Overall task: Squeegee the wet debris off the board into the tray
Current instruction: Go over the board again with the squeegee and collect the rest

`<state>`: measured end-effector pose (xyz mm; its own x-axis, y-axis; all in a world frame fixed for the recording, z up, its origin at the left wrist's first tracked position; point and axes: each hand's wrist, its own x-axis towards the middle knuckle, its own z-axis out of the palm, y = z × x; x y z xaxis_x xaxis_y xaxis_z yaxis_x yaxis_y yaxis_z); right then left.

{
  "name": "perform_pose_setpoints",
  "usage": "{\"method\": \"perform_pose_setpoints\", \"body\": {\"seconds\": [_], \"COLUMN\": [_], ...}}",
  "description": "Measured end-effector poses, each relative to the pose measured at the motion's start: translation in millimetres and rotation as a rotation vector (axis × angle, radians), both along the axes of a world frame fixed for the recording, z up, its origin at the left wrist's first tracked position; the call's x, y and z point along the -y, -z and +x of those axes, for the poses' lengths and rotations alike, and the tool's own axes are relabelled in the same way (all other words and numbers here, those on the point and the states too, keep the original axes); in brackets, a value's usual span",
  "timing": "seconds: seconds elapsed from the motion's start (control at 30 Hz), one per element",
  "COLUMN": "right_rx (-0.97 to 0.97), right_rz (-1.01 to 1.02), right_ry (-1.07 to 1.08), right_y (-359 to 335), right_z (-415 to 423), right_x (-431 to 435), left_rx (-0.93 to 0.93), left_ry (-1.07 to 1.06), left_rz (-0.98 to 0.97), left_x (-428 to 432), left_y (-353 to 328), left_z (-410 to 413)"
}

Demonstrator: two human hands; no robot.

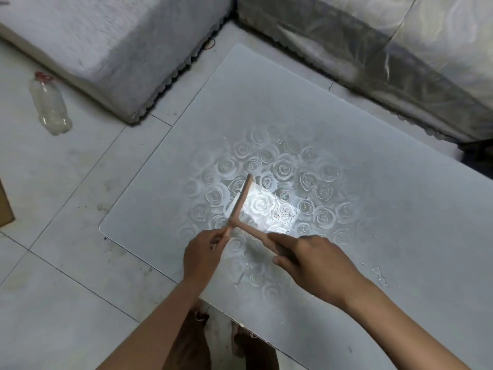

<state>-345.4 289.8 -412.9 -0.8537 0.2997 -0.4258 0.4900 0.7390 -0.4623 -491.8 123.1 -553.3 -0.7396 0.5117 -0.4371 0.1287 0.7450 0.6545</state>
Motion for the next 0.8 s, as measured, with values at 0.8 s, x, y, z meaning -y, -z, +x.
{"method": "perform_pose_setpoints", "body": {"seconds": [0.8], "right_rx": [0.322], "right_rz": [0.223], "right_ry": [0.006], "right_y": [12], "right_z": [-217], "right_x": [38], "left_rx": [0.26], "left_ry": [0.297], "left_rz": [-0.519], "left_x": [61], "left_y": [18], "left_z": [-293]}}
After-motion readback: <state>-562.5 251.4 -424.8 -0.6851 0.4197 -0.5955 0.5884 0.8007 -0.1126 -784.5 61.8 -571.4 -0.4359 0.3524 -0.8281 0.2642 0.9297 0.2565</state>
